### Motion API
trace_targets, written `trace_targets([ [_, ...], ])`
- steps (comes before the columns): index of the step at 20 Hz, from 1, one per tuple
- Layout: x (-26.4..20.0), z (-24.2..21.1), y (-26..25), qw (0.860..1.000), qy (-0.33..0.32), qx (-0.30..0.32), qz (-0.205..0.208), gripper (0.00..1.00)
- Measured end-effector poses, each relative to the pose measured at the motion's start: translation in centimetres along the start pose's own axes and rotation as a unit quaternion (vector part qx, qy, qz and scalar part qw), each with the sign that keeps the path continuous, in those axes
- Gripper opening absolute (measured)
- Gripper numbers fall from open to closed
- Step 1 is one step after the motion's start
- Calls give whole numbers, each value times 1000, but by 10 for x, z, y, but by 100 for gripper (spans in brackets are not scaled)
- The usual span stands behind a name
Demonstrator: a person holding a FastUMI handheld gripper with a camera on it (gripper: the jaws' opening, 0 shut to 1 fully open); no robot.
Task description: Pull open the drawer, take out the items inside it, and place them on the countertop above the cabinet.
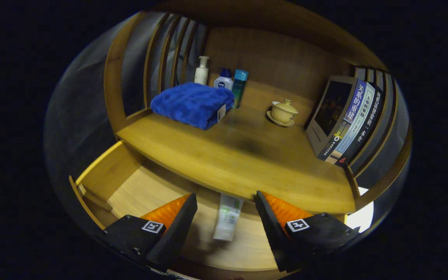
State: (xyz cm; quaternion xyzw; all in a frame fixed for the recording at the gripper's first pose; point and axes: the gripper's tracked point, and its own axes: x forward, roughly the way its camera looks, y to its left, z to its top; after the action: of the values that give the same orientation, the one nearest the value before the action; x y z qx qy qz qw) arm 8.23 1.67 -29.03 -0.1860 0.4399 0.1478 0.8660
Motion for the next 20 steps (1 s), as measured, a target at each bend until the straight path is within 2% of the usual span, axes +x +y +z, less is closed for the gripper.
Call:
trace_targets([
  [2,-4,-22,20,999,25,21,38,99],
  [4,4,-51,25,995,72,40,48,99],
  [8,34,-79,15,984,148,92,40,97],
  [10,36,-90,11,973,198,113,45,96],
  [14,47,-89,-7,960,248,122,33,94],
  [16,52,-76,-16,957,255,134,24,83],
  [20,58,-38,-47,960,237,145,19,58],
])
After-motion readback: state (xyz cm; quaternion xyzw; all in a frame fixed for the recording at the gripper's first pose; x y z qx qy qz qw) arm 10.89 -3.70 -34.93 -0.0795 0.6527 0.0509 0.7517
